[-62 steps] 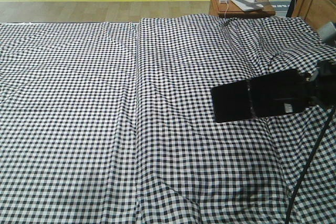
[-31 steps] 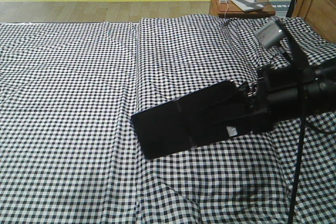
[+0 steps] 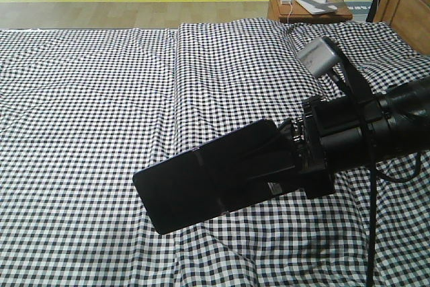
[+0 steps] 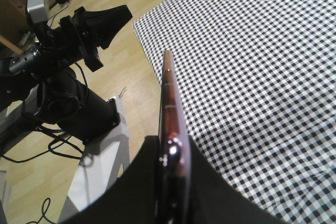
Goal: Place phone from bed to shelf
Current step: 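Lift the phone with the right gripper off the bed, then hold the phone raised in the right gripper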
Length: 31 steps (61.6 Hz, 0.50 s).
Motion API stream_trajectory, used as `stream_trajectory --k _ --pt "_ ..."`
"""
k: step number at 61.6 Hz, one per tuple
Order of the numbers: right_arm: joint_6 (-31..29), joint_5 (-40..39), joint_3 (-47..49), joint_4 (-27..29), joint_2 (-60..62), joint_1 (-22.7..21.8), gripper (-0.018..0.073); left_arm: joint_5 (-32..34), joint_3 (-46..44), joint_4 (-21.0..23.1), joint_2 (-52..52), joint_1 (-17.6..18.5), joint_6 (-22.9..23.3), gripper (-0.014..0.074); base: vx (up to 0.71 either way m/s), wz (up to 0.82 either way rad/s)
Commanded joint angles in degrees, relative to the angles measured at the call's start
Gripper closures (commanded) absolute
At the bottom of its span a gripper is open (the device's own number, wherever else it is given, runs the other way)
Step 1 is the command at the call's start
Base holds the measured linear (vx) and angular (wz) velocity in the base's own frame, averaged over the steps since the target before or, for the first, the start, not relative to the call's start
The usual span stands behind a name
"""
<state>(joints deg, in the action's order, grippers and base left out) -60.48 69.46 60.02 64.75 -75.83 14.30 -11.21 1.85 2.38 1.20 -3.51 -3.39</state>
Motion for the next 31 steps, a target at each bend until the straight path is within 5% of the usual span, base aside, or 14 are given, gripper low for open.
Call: stream_trajectory --k 1,31 --pt "-0.4 4.4 1.6 5.2 1.8 0.1 0.0561 4.0 0.4 0.6 0.3 -0.1 0.0 0.0595 0.0 0.0" --pt "-0.4 4.4 1.6 5.2 1.8 0.0 0.0561 4.0 0.4 0.6 0.3 -0.1 0.0 0.0595 0.0 0.0"
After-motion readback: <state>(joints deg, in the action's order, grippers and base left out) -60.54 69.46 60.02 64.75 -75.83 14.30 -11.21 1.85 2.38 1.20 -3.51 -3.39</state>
